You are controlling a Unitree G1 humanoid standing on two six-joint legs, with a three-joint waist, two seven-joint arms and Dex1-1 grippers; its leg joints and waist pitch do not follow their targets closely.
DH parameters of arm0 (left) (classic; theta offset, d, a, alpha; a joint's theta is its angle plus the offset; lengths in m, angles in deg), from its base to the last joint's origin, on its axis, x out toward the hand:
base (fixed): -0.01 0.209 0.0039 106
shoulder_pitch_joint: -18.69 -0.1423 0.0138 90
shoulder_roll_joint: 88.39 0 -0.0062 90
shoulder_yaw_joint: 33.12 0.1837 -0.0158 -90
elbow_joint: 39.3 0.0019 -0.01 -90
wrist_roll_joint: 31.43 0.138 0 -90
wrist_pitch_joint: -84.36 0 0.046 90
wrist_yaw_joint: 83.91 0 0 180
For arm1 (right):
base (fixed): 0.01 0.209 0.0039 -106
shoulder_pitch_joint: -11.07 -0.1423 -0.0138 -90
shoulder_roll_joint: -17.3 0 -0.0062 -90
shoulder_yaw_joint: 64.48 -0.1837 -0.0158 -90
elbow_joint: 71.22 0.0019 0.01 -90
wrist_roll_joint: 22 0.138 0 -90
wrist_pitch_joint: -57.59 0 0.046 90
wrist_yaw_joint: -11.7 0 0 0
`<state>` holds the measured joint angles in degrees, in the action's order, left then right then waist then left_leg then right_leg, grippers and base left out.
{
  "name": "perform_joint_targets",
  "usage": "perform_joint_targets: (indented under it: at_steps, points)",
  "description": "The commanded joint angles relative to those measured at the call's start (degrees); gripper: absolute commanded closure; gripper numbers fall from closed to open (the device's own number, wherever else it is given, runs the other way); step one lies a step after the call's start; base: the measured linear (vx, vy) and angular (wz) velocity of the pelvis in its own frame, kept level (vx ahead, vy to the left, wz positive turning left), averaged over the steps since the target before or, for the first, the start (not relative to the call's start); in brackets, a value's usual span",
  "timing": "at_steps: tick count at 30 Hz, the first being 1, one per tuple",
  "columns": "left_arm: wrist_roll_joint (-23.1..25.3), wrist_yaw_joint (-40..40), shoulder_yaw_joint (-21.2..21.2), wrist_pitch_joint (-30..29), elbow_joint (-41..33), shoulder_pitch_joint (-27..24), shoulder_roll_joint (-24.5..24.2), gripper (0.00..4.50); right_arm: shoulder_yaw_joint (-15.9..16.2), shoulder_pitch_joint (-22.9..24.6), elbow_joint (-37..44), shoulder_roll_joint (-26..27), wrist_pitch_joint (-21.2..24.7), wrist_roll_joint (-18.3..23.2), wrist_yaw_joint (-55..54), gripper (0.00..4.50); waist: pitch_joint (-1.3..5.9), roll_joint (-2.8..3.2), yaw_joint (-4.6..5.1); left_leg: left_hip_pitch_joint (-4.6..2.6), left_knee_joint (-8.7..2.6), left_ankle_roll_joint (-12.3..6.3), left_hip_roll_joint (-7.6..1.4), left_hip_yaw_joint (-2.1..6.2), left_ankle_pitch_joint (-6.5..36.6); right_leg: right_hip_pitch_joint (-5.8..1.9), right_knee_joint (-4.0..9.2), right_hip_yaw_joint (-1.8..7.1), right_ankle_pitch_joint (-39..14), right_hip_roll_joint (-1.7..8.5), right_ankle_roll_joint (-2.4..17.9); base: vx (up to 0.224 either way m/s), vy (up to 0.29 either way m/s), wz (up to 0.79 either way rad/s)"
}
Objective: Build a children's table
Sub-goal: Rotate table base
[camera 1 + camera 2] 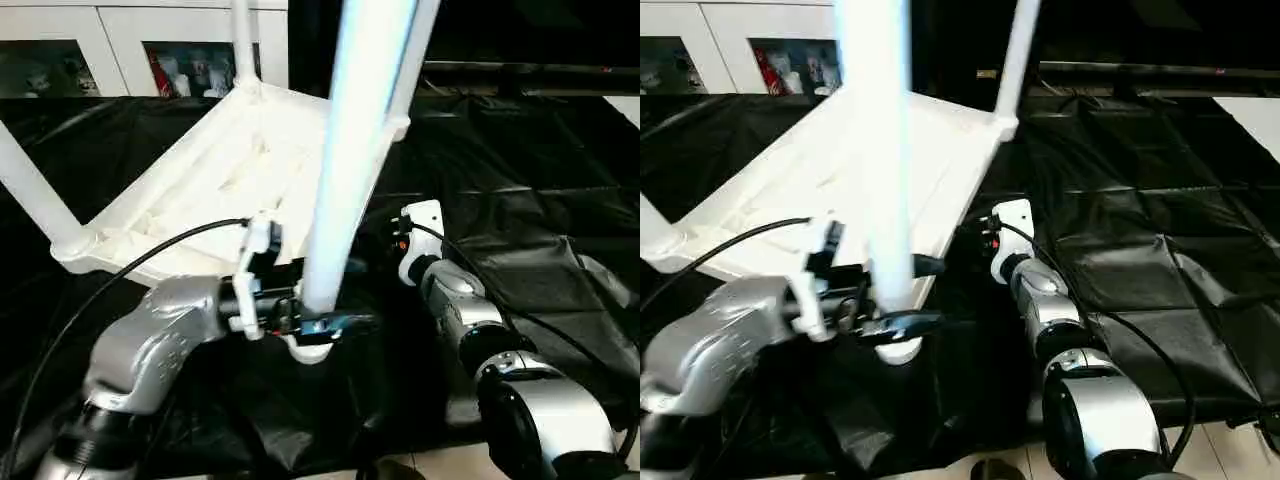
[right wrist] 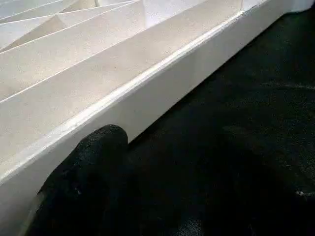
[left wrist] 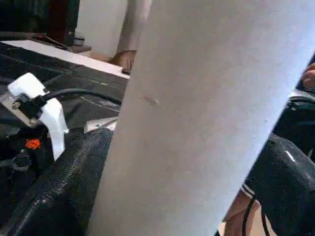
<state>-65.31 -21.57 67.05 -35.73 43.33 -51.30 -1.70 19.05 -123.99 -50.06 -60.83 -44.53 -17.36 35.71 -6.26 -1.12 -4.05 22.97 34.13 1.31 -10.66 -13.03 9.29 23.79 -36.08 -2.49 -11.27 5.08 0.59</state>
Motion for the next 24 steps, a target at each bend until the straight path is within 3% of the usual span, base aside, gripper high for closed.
perform_joint_targets:
  at_steps: [1, 14, 17, 21, 24]
  points:
    - [1.7, 0.9, 3.3, 1.7, 1.2, 1.8, 1.9, 0.02, 1.8, -0.6, 0.0, 2.0, -0.8, -0.9, 2.5, 0.90, 4.93, 1.39, -0.38, -2.04, -4.33, 1.05, -2.63, 1.82, 12.8, -2.73, 3.40, 2.19, -3.3, 3.03, 15.3, 0.000, 0.000, 0.00]
    - [7.1, -1.5, 6.5, 9.2, 9.6, 6.8, 9.7, 0.02, 2.9, 0.1, 0.2, 3.8, -0.8, -1.4, 6.2, 0.90, 5.96, 1.53, -0.46, -1.66, -3.52, -1.69, -2.77, 1.77, 10.0, -3.47, 3.00, 1.94, 0.8, 3.27, 17.8, 0.000, 0.000, 0.00]
    - [8.7, -3.0, 5.5, 11.1, 11.7, 7.6, 9.7, 0.02, 3.4, 0.2, 0.1, 3.3, -1.9, -2.5, 4.2, 0.90, 6.06, 1.57, -0.48, -1.77, -3.45, -1.57, -2.78, 1.78, 10.2, -3.31, 3.03, 1.91, 0.3, 3.31, 17.7, 0.000, 0.000, 0.00]
    - [13.7, -6.6, 4.5, 14.8, 15.8, 8.6, 7.4, 0.02, 1.7, -0.3, 0.2, 1.8, -1.8, -1.4, 3.3, 0.90, 6.09, 1.38, -0.53, -1.74, -3.48, -2.09, -2.78, 1.91, 10.1, -3.38, 3.05, 1.95, 0.3, 3.28, 17.0, 0.000, 0.000, 0.00]
    - [16.9, -9.0, 4.1, 16.8, 18.5, 9.1, 5.8, 0.02, 0.8, -0.4, 0.7, 0.6, -1.7, -0.7, 4.0, 0.90, 6.12, 1.49, -1.09, -2.02, -3.45, -1.81, -2.87, 1.86, 10.2, -3.16, 3.11, 1.97, -1.1, 3.36, 16.5, 0.000, 0.000, 0.00]
